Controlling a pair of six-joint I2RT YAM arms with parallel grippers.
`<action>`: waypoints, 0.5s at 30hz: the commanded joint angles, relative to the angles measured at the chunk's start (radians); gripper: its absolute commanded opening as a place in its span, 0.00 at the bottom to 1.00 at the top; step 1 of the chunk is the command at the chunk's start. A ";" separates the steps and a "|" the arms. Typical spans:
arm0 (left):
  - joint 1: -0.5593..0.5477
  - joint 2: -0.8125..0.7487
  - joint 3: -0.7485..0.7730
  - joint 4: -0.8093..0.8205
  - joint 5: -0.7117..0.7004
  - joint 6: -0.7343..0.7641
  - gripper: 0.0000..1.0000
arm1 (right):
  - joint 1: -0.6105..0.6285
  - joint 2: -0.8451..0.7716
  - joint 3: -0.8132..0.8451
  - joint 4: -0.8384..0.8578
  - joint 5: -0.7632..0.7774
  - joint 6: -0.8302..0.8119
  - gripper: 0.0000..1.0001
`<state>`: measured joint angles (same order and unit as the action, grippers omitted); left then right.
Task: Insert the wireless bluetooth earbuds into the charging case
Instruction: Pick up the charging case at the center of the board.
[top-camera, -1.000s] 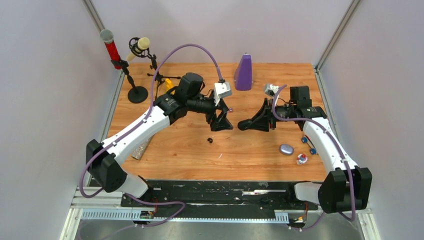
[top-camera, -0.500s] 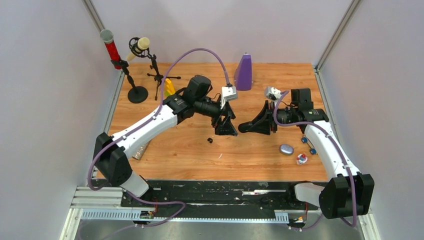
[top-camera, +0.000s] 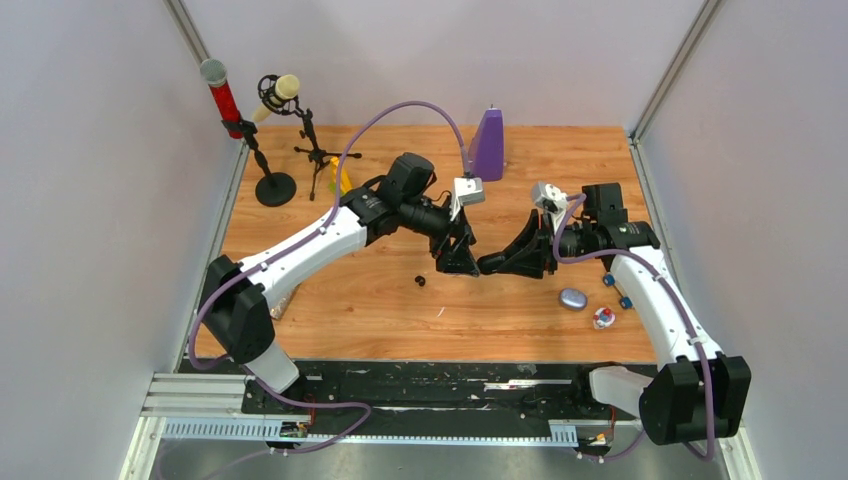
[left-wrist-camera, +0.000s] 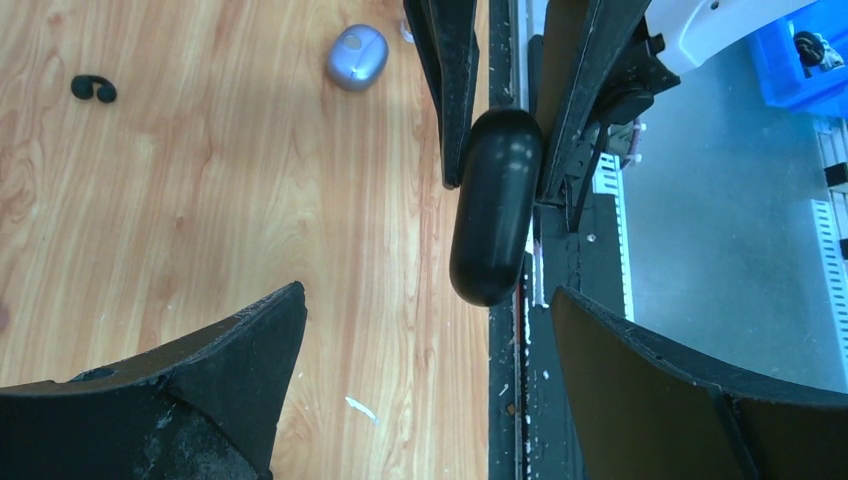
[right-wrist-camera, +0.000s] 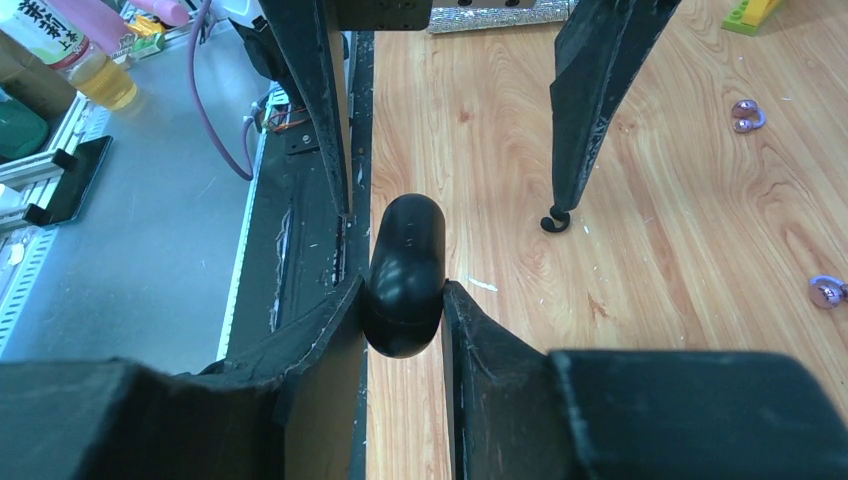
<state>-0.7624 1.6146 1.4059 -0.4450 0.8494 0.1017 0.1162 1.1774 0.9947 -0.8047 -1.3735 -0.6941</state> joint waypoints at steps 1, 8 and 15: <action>0.000 0.010 0.054 0.019 0.042 -0.022 1.00 | 0.011 -0.012 0.001 -0.016 -0.054 -0.089 0.00; 0.000 0.051 0.065 0.022 0.064 -0.038 1.00 | 0.015 -0.013 -0.001 -0.016 -0.054 -0.091 0.00; 0.000 0.068 0.089 0.018 0.068 -0.054 1.00 | 0.026 -0.018 -0.009 -0.027 -0.043 -0.122 0.00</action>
<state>-0.7624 1.6817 1.4357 -0.4442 0.8864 0.0677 0.1310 1.1774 0.9947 -0.8272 -1.3754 -0.7513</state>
